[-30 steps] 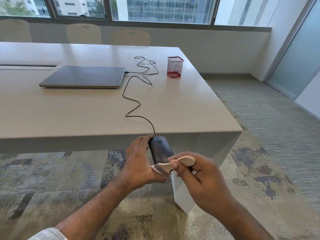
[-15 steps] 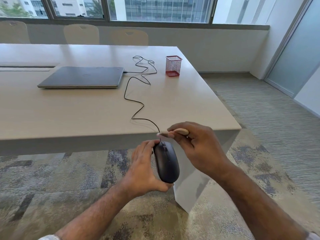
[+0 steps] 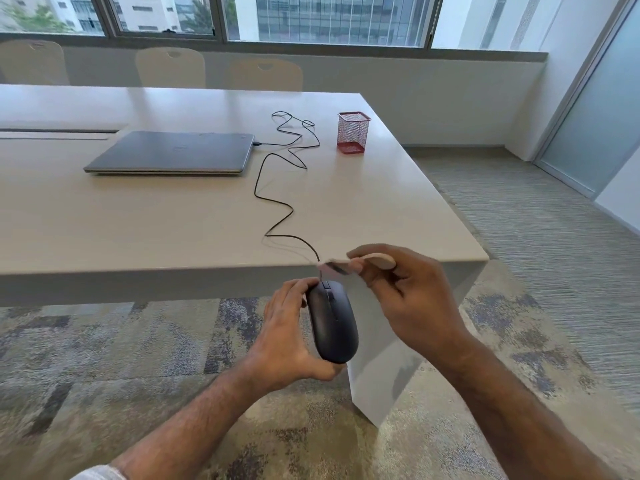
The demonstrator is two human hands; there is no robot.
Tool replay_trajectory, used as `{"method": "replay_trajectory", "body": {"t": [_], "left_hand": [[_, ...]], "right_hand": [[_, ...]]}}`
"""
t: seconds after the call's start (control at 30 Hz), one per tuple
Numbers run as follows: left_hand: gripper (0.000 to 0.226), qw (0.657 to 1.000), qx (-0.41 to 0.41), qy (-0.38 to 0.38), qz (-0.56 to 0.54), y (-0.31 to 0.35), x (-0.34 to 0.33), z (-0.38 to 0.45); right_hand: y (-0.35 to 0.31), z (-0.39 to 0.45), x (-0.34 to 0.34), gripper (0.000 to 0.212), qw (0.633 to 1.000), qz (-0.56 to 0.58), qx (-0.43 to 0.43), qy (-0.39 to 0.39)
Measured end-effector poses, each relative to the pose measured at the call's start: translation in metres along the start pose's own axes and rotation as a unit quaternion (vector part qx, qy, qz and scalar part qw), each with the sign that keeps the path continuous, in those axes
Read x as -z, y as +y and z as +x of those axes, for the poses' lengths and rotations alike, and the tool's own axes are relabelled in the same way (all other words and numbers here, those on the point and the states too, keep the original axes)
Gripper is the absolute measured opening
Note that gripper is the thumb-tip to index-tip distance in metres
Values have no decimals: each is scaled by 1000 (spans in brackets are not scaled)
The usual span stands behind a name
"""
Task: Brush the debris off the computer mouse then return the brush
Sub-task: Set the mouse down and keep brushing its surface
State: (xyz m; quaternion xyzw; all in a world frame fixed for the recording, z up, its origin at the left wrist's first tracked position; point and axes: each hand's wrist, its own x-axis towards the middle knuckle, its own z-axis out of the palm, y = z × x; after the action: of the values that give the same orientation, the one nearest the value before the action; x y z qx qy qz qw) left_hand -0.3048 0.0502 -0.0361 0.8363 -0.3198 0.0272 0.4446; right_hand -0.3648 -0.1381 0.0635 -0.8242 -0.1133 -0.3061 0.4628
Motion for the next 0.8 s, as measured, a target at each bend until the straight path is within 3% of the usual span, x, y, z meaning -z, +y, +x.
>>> {"method": "replay_trajectory", "body": {"t": [0.13, 0.3, 0.63, 0.8], "left_hand": [[107, 999, 2, 2, -47, 0, 4, -1], [110, 996, 8, 10, -92, 5, 5, 2], [120, 992, 14, 24, -123, 8, 5, 9], [137, 985, 37, 36, -166, 4, 5, 11]], "right_hand": [[11, -9, 4, 15, 992, 82, -72, 65], [19, -31, -14, 25, 969, 171, -159, 85], [15, -45, -39, 25, 948, 244, -181, 101], [12, -41, -40, 30, 947, 249, -160, 125]]}}
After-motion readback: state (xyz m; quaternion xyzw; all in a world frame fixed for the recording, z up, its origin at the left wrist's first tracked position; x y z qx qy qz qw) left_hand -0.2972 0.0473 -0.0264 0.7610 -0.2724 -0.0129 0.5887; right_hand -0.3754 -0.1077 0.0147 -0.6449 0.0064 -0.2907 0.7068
